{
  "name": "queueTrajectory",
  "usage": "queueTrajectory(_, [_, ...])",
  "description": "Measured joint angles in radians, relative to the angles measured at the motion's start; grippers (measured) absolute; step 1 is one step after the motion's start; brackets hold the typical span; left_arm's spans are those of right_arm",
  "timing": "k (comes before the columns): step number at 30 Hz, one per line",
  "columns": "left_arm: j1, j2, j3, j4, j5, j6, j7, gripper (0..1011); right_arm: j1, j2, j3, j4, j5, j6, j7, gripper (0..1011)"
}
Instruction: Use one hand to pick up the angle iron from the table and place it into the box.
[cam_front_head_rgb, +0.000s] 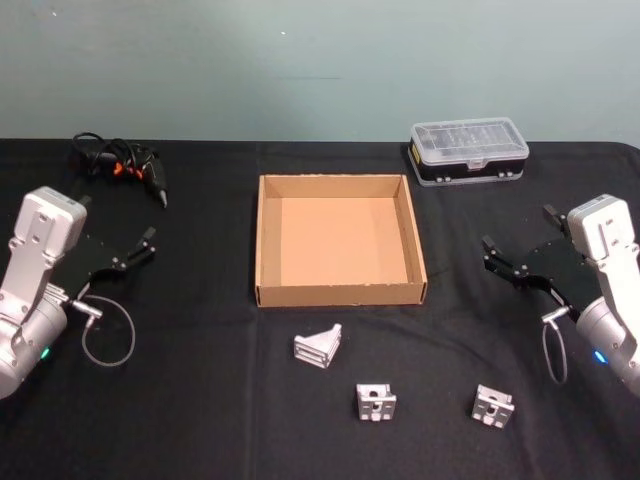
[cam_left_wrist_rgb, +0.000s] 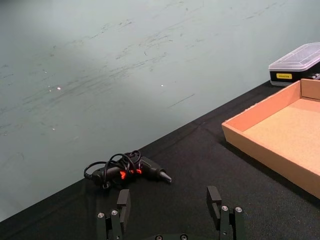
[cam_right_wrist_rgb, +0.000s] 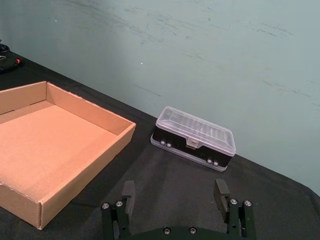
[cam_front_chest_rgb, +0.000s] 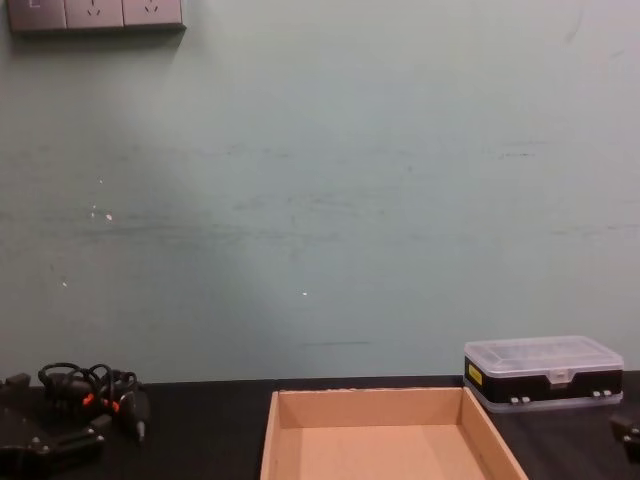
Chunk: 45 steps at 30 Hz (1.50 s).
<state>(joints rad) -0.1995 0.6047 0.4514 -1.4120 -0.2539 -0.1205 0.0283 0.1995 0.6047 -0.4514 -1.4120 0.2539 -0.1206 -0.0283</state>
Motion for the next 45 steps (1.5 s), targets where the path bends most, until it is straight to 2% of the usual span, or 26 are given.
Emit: queueTrajectory(45, [0.0,0.0,0.0,0.0,0.0,0.0,0.0,1000,0.0,0.0,0.0,0.0,0.0,0.0,0.0,1004])
